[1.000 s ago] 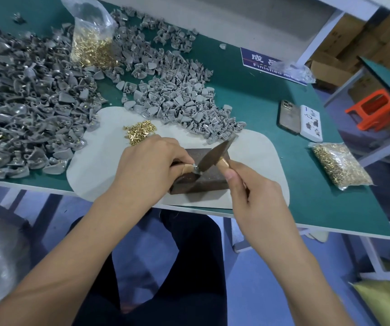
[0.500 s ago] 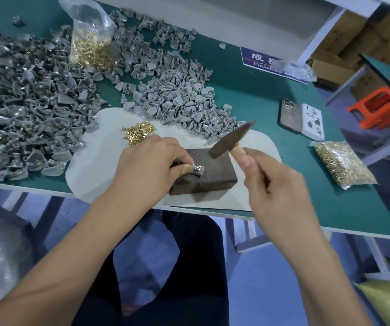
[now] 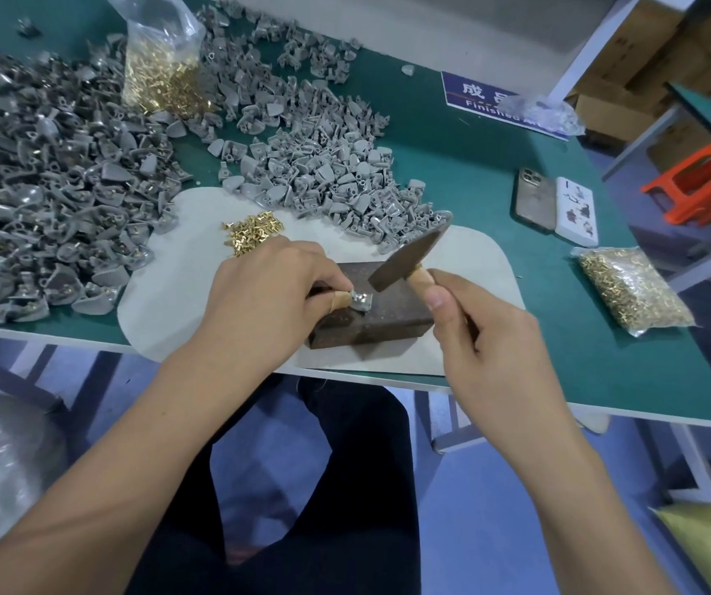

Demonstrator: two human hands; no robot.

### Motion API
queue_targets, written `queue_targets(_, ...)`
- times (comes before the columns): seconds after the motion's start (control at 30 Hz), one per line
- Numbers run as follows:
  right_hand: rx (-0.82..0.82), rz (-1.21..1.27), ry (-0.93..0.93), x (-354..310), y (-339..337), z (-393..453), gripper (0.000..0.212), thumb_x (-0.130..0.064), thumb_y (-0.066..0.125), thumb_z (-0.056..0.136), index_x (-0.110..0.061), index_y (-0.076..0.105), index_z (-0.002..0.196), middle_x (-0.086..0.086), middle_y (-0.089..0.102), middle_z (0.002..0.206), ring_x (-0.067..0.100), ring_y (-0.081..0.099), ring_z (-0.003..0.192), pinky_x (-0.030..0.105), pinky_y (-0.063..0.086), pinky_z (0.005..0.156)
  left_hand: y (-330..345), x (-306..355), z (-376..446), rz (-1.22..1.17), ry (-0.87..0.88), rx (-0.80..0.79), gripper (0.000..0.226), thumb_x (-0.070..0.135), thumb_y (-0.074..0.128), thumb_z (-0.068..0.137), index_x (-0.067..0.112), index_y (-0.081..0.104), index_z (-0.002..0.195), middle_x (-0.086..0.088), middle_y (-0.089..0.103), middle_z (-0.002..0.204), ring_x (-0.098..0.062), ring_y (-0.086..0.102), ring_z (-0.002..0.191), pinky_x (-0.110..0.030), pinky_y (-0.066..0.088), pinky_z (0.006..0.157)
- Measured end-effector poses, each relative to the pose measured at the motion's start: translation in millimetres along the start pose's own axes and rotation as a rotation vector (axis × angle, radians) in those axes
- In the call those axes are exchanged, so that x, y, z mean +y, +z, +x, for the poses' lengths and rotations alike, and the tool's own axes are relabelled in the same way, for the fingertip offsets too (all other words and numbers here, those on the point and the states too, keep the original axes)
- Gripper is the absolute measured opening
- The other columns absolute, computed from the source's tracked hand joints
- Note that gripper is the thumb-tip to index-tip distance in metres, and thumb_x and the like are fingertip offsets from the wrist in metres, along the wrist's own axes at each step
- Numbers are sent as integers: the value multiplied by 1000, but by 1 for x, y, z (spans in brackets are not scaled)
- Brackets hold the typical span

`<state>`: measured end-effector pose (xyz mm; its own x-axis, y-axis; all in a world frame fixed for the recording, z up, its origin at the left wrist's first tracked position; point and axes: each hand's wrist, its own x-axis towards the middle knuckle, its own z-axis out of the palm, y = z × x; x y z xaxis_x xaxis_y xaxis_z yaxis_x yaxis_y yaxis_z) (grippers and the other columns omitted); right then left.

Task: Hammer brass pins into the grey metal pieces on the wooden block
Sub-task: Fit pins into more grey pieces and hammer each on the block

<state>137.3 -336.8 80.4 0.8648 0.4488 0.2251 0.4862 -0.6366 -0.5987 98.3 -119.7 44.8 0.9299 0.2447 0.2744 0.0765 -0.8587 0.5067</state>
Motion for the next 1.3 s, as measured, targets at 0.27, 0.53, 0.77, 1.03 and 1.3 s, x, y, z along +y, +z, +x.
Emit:
queue_targets(0.27,21,65,29,-5,7,-3,28,-44,41,109,-38,66,121,-11,56,71,14,48,63,28,41,58,-1,0,1,-2,-2,-6,6,49,73,85,44,74,89,22,59,82,-6,55,94,-29,33,64)
queue_targets(0.53,-75,18,65,2,14,-6,29,-43,41,108,-35,66,120,-14,46,60,13,39,56,22,29,50,2,-1,0,-34,11,-9,6,46,73,87,43,73,92,21,59,84,-9,54,94,-30,37,66)
queue_targets(0.77,-79,6,71,-1,12,-4,32,-49,37,105,-39,66,114,-18,49,60,13,40,57,20,31,50,6,-3,-5,-128,36,5,6,41,70,89,40,69,95,20,60,88,-8,49,98,-33,44,68)
queue_targets(1.03,81,0,8,-4,3,1,29,-46,41,108,-36,67,116,-13,50,67,10,42,57,20,35,52,5,-1,-5,-34,34,35,4,45,69,90,45,72,94,21,61,87,-9,53,98,-33,45,66)
queue_targets(1.3,-39,-20,50,2,12,-4,31,-46,40,108,-38,65,124,-17,52,64,14,43,57,23,33,50,5,1,-6,-7,34,42,7,48,68,90,45,72,95,22,59,86,-12,54,99,-31,41,64)
